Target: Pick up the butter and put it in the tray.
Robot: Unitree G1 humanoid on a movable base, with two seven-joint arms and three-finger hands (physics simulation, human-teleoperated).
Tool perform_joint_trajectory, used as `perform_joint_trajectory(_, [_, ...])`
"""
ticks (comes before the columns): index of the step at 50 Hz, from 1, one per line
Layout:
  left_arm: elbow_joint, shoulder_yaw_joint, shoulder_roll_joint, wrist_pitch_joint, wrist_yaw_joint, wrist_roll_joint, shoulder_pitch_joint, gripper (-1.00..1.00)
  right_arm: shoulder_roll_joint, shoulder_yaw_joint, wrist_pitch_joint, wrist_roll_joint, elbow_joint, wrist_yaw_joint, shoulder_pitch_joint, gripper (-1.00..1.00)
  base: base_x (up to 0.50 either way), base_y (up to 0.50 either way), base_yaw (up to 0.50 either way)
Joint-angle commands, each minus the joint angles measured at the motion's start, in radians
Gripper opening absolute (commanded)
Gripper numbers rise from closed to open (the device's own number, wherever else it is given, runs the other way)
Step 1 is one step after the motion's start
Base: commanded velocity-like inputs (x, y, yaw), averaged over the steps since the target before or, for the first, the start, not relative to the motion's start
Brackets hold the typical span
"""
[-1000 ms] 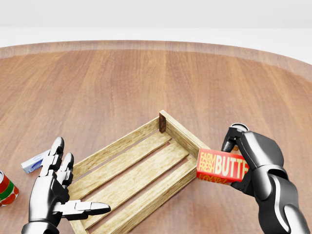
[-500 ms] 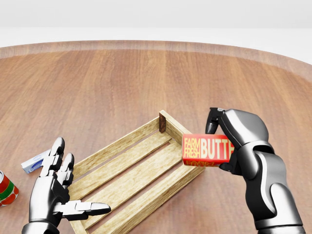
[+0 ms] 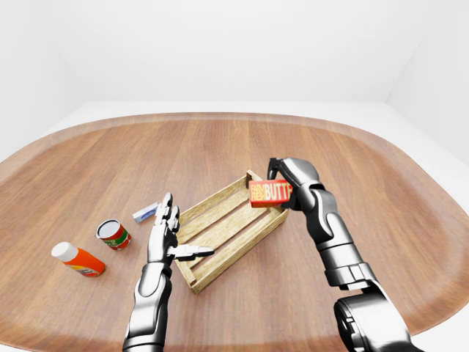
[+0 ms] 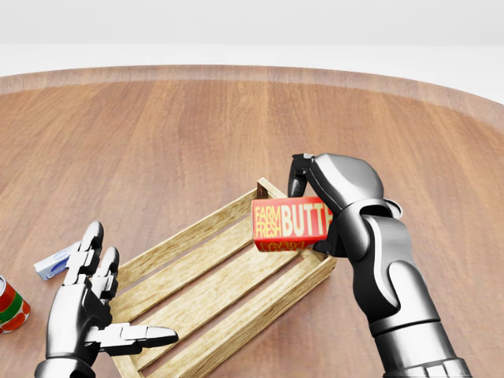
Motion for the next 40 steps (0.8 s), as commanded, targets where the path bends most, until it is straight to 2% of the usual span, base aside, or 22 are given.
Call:
perform_joint_trajectory(1, [-0.008,0.003,0.001,0.000,0.000,-0.004,0.000,1.00,0.030,0.014,0.000,-0.001,0.051,-0.038,-0.067,-1.00,0.00,0.00,0.00])
perform_joint_trajectory(40, [-0.016,0.008,0.002,0.000,-0.003,-0.013,0.000,1.00,0.103,0.056,0.000,0.003,0.187,-0.082,-0.175,-1.00,0.00,0.00,0.00])
